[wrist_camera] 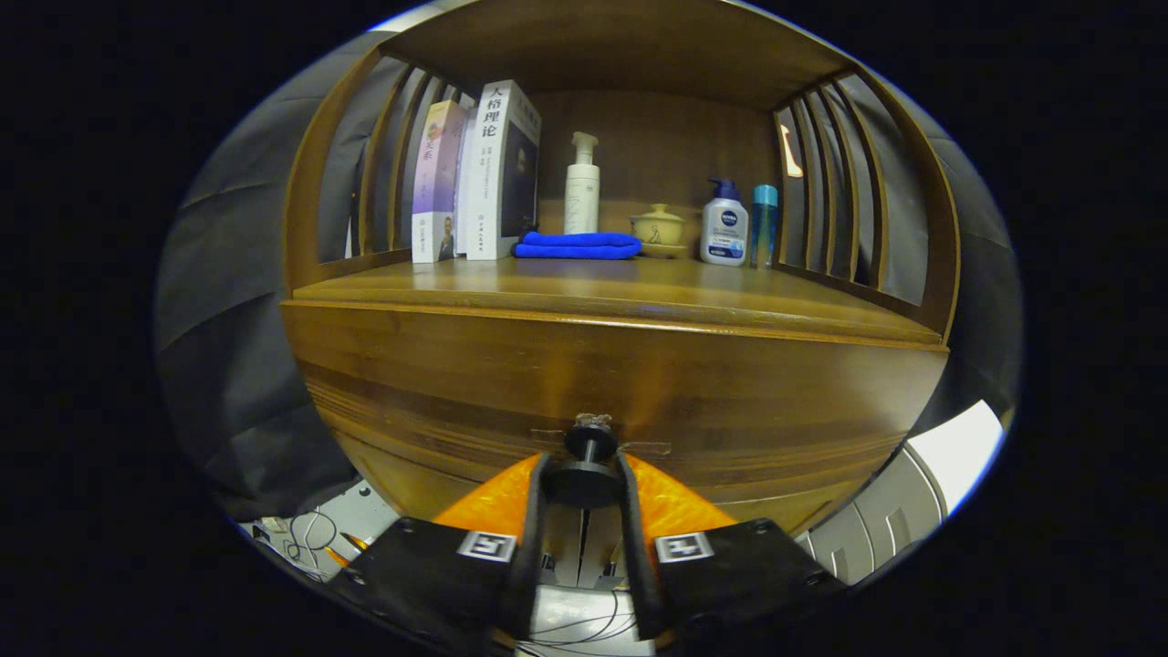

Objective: Pull open the drawer, take out the items inside it, and place them on the countertop above the cabinet.

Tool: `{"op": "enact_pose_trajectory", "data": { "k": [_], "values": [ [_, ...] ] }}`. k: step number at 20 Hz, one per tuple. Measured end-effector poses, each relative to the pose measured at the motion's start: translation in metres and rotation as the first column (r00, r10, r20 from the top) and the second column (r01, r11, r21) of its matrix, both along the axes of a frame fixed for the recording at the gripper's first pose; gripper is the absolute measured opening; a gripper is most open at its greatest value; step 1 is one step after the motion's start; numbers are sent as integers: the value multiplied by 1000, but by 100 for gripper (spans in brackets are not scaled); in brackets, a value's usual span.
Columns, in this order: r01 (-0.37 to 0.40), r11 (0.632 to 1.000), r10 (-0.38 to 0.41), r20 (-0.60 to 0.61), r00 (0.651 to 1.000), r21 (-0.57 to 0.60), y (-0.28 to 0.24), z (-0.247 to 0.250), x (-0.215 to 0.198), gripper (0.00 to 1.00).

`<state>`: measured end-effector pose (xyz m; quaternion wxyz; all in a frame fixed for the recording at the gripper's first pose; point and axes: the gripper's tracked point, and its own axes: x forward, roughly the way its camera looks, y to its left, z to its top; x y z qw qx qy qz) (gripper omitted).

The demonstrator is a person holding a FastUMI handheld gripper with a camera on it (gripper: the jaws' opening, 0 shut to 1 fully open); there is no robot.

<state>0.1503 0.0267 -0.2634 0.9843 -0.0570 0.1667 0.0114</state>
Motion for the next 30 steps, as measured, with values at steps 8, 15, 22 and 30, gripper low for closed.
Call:
{"op": "enact_pose_trajectory", "data": {
  "k": [8,15,22,30],
  "values": [
    [-4,1000,4,8,1000,-25,0,-5,0,31],
    [7,998,-7,13,1000,-60,0,-6,-13,31],
    [-3,998,2,-10,1000,-68,1,-8,-38,31],
    [-44,991,47,16,999,-130,4,-10,-78,31]
  ]
}}
